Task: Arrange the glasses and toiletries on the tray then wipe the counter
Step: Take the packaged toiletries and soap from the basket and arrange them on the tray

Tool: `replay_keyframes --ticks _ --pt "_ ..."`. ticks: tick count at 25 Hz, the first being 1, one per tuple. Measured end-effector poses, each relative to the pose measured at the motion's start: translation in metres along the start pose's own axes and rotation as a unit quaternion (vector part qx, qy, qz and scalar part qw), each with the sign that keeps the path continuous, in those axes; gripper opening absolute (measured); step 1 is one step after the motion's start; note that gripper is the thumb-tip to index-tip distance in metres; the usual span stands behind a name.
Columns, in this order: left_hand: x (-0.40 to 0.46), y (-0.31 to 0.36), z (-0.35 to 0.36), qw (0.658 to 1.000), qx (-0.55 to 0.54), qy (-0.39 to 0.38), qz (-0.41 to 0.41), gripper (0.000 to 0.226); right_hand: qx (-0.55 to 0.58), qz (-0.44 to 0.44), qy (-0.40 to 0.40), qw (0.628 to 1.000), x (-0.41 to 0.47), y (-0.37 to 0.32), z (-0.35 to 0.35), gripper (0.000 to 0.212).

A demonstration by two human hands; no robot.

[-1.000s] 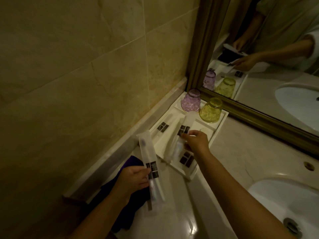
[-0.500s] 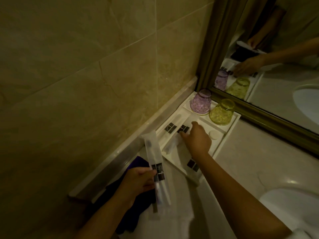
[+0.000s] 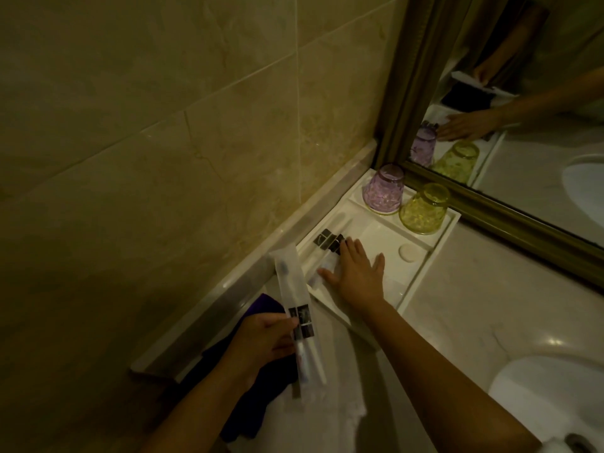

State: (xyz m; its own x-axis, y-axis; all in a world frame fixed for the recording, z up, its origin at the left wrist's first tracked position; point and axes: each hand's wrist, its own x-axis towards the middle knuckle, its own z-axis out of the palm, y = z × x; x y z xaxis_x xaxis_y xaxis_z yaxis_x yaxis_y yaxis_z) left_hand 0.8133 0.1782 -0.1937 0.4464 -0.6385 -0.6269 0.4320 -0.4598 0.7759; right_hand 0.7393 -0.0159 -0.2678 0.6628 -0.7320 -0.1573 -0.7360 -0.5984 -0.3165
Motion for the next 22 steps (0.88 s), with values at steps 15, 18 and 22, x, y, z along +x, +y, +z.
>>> replay_keyframes --ticks 15,18,22 --pt "0.036 0.033 0.033 0.992 0.091 -0.066 0.057 0.011 0.51 0.127 0.025 0.851 -0.081 -0.014 -0.063 0.013" --pt "0.052 0.032 0.032 0.969 0.188 -0.007 0.161 0.025 0.518 0.208 0.071 0.827 -0.052 0.01 -0.076 0.015" --pt "0.056 0.014 0.019 0.833 0.441 0.047 0.33 0.051 0.537 0.291 0.096 0.786 -0.008 0.028 -0.074 0.024"
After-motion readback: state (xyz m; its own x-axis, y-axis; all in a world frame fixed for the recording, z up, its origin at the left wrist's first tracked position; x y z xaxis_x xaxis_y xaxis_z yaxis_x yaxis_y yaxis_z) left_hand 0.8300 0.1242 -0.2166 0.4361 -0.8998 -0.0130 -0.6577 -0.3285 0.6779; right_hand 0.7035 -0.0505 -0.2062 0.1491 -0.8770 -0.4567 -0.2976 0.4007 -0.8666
